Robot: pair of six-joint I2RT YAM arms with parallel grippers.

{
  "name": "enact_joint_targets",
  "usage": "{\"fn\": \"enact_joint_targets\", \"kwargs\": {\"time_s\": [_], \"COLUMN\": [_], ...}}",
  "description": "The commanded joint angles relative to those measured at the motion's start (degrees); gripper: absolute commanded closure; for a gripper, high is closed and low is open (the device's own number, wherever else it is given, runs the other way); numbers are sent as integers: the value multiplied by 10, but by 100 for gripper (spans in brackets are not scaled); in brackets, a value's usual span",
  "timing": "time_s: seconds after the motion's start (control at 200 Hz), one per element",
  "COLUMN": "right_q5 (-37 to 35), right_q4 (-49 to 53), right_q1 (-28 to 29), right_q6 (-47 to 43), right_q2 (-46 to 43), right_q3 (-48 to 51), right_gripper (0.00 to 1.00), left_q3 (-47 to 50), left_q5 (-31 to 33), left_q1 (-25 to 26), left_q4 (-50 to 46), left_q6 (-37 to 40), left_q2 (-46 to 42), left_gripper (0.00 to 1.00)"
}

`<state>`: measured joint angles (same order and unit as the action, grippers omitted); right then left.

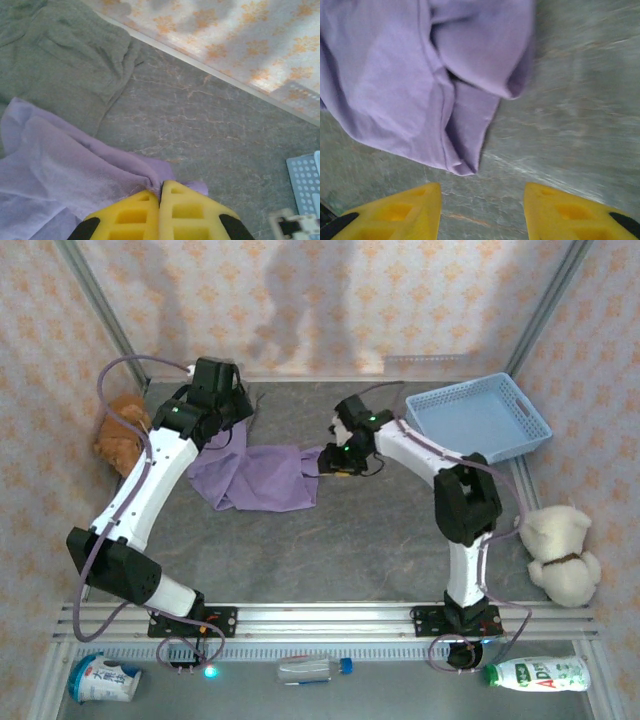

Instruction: Fold and stack the mixed laundry pile

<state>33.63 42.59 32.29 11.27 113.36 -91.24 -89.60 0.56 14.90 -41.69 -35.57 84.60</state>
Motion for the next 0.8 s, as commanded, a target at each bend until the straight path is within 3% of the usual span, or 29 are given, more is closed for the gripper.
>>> {"fn": "enact_joint_targets", "kwargs": {"time_s": [0.0,0.26,0.34,0.445,0.59,0.796], "right_q5": [19,20,24,20,20,10], "right_q4": [-23,-26,-21,-3,19,46], "right_q1": [28,63,64,64,41,-52], "right_q6": [-20,-4,-1,-7,17,71], "right_q2": [40,139,155,155,90,-31], "right_q3": [-31,-98,-112,-124,-141,-259], "right_gripper": [52,56,68,100,100,100], "left_q3": [23,39,43,63,92,73], "left_q5": [34,79,87,96,99,76], "left_q1": [-1,-6,-8,-13,-38,-100], "left_q4": [16,-21,-31,-31,-19,-20], "left_q6": [-29,-38,-35,-38,-38,0], "left_q2": [-36,-64,-74,-95,-127,-138], "left_gripper": [100,100,100,100,100,100]}}
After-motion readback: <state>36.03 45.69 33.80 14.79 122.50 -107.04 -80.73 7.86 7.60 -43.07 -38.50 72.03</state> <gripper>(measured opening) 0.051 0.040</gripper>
